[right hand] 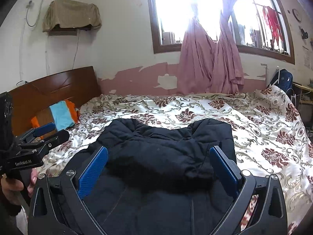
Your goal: Fold large clothes
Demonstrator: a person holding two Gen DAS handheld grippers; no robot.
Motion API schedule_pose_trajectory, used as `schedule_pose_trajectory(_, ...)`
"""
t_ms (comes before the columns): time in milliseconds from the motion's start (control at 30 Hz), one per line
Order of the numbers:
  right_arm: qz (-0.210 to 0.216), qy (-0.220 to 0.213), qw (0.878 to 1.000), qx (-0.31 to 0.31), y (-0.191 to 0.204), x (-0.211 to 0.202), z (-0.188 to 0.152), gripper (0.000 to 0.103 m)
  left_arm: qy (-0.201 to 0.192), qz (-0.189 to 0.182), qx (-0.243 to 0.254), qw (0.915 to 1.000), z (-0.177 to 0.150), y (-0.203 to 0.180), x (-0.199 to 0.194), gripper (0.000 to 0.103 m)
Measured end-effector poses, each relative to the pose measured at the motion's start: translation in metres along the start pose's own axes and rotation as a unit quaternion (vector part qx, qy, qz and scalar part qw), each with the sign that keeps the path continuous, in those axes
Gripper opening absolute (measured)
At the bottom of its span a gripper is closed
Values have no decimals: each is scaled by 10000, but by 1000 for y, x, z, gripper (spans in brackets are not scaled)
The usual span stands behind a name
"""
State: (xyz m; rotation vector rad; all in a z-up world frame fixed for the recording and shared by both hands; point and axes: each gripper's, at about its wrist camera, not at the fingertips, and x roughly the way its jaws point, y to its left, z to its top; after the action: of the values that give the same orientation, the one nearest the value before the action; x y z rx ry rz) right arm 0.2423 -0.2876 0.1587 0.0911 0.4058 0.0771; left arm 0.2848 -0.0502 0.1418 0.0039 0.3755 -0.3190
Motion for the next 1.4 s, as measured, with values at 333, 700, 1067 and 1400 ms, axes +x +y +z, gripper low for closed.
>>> schedule_pose_trajectory(333, -16, -171, 9994, -285, 13, -59, -35, 101, -130, 58, 132, 9998, -30, -16, -49, 103)
schedule_pose_trajectory(700, -95, -130, 9988, -455, 20, -96, -75, 101, -219, 61, 500, 9985, -69, -28, -87, 103)
schedule_pose_trajectory(1067, -146, 330, 9953, -897, 28, -111, -138, 101, 304, -147, 762, 9965, -143, -14, -93, 103)
schedule_pose_trajectory(1400, -179, 691, 9940, -824, 28, -111, -185, 101, 671, -99, 610, 9958, -190, -5, -92, 103)
